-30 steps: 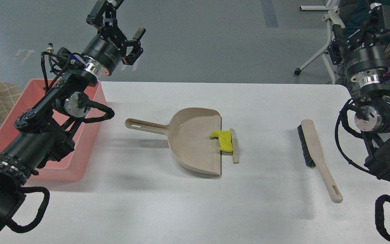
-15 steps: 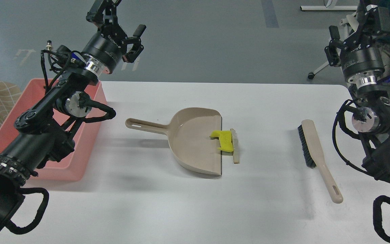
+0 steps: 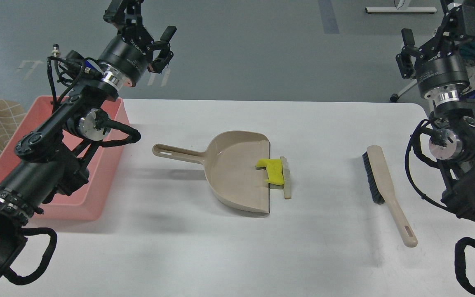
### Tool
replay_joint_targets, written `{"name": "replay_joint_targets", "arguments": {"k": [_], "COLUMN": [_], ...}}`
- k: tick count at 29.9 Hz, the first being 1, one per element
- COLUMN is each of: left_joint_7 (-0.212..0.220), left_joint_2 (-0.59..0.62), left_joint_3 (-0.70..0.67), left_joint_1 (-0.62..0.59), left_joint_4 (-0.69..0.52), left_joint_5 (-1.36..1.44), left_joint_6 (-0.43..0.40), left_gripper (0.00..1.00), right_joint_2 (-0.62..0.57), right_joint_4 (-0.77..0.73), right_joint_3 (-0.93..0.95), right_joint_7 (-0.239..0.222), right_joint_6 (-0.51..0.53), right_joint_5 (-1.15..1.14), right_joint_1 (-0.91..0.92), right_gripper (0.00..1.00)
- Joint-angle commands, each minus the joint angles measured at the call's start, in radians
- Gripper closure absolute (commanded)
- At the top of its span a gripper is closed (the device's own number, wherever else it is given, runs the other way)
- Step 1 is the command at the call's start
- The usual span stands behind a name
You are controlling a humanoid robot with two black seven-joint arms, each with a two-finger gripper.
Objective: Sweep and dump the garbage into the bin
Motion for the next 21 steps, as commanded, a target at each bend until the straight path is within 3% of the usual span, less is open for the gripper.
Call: {"name": "replay_joint_targets", "arguments": {"k": [1,11,17,21], "left_joint_7": [-0.001,0.0,0.0,0.002], "left_joint_2": [0.0,0.013,0.127,0.289], "left_joint_3": [0.001,0.003,0.003,0.001], "left_joint_1": [0.002,0.01,0.106,0.238], "left_joint_4": [-0.022,-0.049,-0.259,-0.488], "left_joint_5": [0.0,0.005,0.173,0.279], "left_joint_6": [0.004,0.006,0.044,0.079], "left_gripper": [0.01,0.01,0.01,0.01], "right_joint_2": [-0.013,-0.012,-0.024,-0.029], "right_joint_4": [0.002,-0.001,0.001,0.001], "right_joint_3": [0.0,-0.002,-0.002,-0.002], "right_joint_7": [0.0,0.0,0.0,0.0], "right_joint_6": [0.0,-0.005,-0.005,-0.005], "right_joint_5": [0.0,-0.001,-0.001,-0.001], "right_joint_1": [-0.004,0.006,0.005,0.006], "right_gripper": [0.0,0.0,0.0,0.0]}}
